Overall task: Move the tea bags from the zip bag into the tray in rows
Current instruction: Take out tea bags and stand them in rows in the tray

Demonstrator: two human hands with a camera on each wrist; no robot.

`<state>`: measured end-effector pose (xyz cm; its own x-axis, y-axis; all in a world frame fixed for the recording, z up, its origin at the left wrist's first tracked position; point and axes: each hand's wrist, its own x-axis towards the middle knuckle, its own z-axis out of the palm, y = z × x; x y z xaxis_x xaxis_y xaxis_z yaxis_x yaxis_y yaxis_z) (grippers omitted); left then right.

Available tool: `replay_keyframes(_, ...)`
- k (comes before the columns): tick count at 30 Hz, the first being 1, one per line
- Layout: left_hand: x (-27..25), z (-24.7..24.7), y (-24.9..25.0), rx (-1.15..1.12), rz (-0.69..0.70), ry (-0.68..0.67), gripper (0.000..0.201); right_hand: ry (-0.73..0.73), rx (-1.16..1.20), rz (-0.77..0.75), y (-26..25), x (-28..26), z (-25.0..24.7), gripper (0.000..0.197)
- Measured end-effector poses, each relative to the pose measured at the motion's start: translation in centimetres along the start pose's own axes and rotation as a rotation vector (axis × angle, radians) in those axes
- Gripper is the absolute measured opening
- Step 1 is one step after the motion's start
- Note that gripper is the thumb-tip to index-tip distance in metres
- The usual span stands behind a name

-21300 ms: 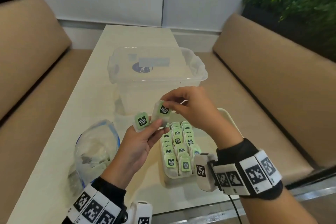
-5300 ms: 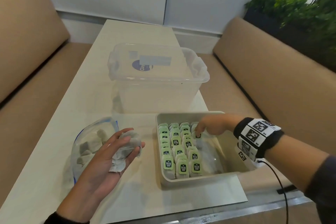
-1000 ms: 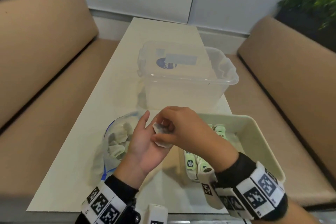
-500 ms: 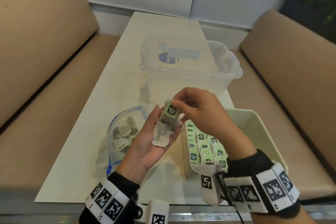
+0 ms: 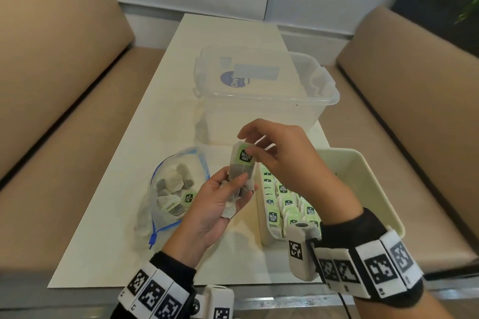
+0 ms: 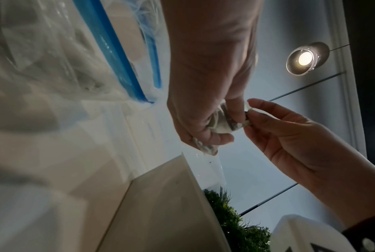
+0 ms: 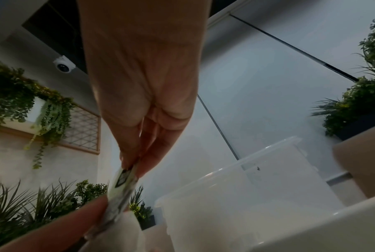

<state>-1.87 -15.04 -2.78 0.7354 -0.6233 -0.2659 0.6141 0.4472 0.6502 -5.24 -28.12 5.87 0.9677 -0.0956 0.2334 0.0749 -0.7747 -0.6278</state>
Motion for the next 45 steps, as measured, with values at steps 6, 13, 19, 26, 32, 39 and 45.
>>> replay_keyframes(6, -0.1, 0.2, 0.0, -0.005, 0.041, -0.002, 0.026, -0.057, -0.102, -0.070, -0.6, -0.4, -0.5, 0.027)
replay_keyframes(13, -0.5, 1.0, -0.4, -0.026, 0.041, -0.019, 0.032, -0.036, -0.112, -0.126, -2.3, -0.6, -1.3, 0.020)
replay_keyframes(19, -0.6, 0.8, -0.2, -0.021, -0.006, -0.046, 0.029, -0.038, -0.127, -0.188, -2.1, -0.8, -3.0, 0.015)
replay_keyframes(26, -0.5, -2.1, 0.5, -0.137, 0.009, 0.082, 0.066, -0.422, -0.536, 0.065, 4.0, -2.2, -9.6, 0.030)
replay_keyframes(32, -0.5, -2.5, 0.6, -0.140, -0.002, 0.091, 0.051, -0.966, -0.697, 0.337, 11.8, -3.0, -9.2, 0.047)
replay_keyframes(39, -0.1, -2.5, 0.5, -0.174, -0.030, 0.088, 0.031, -1.087, -0.647, 0.389, 14.5, -1.3, -7.1, 0.045)
replay_keyframes(45, -0.1, -3.0, 0.9, -0.254, -0.069, 0.043, 0.067, -1.050, -0.716, 0.348, 14.9, -0.3, -6.5, 0.042)
